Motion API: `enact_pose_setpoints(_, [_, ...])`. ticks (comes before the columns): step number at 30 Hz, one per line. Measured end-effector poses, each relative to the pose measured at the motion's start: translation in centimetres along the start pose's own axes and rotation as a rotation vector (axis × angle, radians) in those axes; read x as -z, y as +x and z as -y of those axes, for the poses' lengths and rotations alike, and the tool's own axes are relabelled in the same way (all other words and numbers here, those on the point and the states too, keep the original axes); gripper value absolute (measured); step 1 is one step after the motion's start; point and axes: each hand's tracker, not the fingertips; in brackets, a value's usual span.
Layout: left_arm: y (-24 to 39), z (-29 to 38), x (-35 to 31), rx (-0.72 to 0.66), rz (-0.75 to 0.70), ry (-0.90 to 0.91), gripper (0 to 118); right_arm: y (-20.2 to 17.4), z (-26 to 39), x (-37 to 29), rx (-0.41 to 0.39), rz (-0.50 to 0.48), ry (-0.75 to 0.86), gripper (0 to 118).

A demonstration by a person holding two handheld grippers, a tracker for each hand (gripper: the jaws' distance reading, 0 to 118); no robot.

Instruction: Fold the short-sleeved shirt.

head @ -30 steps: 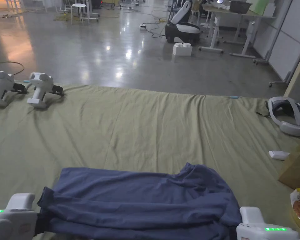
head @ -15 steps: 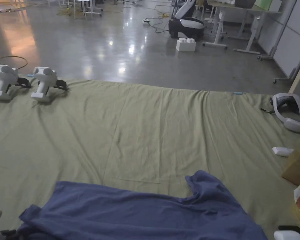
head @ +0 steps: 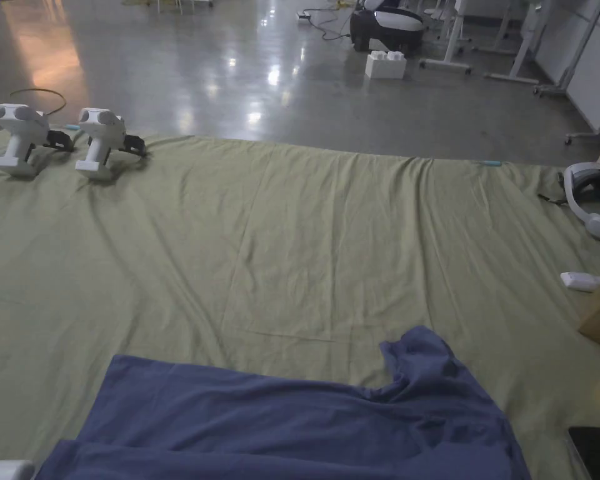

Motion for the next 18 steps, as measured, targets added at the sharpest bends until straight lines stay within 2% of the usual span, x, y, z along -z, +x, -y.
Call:
enact_pose_setpoints(2, [0.3,-0.4,-0.4,0.019,-0.014,-0.001,14,0.2,-0.4,-1.0,-0.027,0.098,0.014,52])
enact_pose_setpoints(3, [0.5,-0.6,-0.7,0.029,-0.022,0.001,28,0.6,-0.6,-1.6,-0.016,0.101,0.026,60])
enact_pose_setpoints(5, [0.7,-0.9,-1.7,0.046,-0.041,0.051,60,1.6,-1.5,-3.5,0.062,0.098,0.087,66])
enact_pose_setpoints(6, [0.8,-1.2,-2.2,0.044,-0.03,0.08,67,1.9,-1.9,-4.3,0.093,0.087,0.124,66])
enact_pose_setpoints(8, [1.3,-2.0,-3.4,0.031,-0.001,0.159,67,2.5,-3.0,-6.2,0.155,0.063,0.218,68])
enact_pose_setpoints(11, [2.7,-3.4,-5.3,0.027,0.011,0.28,67,2.2,-4.8,-8.4,0.196,0.023,0.372,68])
enact_pose_setpoints(16, [6.1,-6.2,-7.3,0.054,-0.019,0.481,67,-0.2,-8.3,-10.5,0.221,0.048,0.572,68])
enact_pose_setpoints(18, [7.5,-7.3,-8.1,0.043,0.001,0.551,67,-1.1,-9.2,-11.2,0.23,0.023,0.65,67])
